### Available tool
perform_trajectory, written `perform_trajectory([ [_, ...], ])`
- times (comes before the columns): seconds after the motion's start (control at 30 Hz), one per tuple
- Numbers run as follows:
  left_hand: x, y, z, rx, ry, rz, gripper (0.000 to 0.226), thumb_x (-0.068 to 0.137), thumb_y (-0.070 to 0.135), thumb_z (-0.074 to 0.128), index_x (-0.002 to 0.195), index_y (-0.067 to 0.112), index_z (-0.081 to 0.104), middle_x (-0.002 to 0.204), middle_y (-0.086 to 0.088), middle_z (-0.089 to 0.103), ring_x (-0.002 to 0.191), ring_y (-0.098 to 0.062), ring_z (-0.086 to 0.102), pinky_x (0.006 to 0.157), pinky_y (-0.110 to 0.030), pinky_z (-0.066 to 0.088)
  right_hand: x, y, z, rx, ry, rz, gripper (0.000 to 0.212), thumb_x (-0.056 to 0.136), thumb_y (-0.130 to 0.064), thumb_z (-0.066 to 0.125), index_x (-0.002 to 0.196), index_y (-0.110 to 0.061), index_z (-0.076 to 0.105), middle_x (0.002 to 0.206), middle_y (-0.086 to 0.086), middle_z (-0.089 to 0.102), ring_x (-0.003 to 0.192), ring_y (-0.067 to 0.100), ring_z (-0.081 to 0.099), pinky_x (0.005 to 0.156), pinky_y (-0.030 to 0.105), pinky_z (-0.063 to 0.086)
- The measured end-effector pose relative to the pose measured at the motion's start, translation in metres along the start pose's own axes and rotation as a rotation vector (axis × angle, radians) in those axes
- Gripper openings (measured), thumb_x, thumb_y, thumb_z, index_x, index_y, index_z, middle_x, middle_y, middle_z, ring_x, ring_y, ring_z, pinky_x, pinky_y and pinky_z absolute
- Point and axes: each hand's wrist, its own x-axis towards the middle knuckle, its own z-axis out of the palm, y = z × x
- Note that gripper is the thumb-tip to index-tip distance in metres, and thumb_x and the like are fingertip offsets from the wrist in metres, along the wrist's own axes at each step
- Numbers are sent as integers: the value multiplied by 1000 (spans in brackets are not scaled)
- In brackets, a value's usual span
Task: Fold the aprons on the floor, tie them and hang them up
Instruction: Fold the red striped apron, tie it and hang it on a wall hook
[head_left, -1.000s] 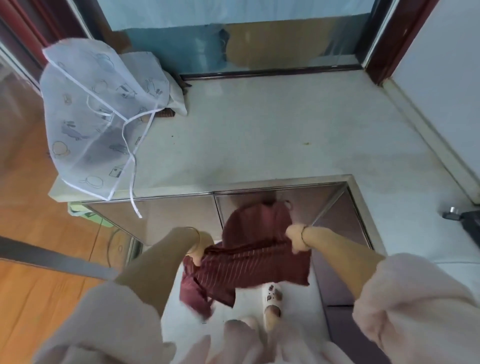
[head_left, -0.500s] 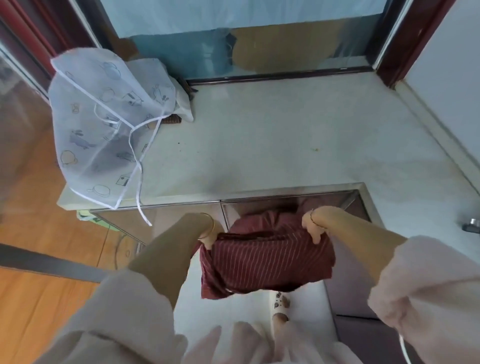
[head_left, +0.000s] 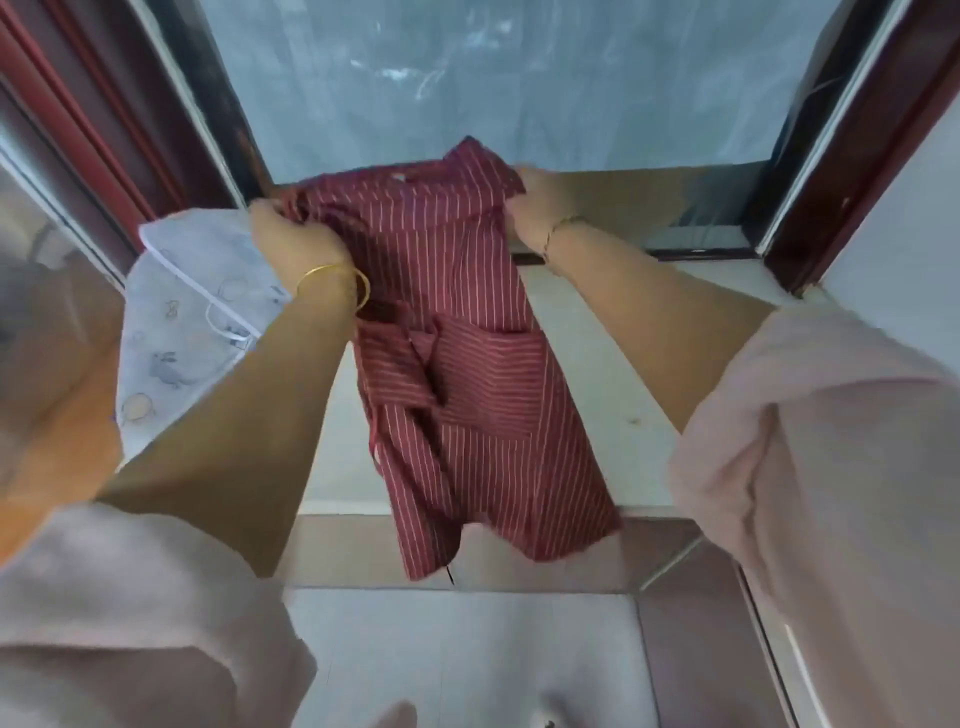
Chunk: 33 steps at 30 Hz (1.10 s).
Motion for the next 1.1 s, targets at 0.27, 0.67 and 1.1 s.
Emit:
perform_trajectory([
  [0.27,-74,6,66,548,-732,866,32,80,4,46,112,5,45,110,-22,54,90,-38,60,74,-37,45,77,56,-79,-204,250,-296,28,95,-15,49,121,-10,60,121,-1,52,112,10,45,101,17,33],
  [0.67,-91,-84,218,1090,-1482,158,64,75,38,75,125,9,46,120,-6,58,108,-27,57,93,-35,47,112,204,-89,-570,-124,499,47,96,-7,33,143,-11,37,138,21,47,119,36,53,98,43,46],
  [1.1,68,31,213,85,-30,401,37,75,-9,39,108,-2,54,111,-19,50,84,-3,37,70,-13,26,256,-18,-16,1061,-171,20,29,104,-19,31,110,-7,57,94,9,59,82,20,56,77,27,51],
])
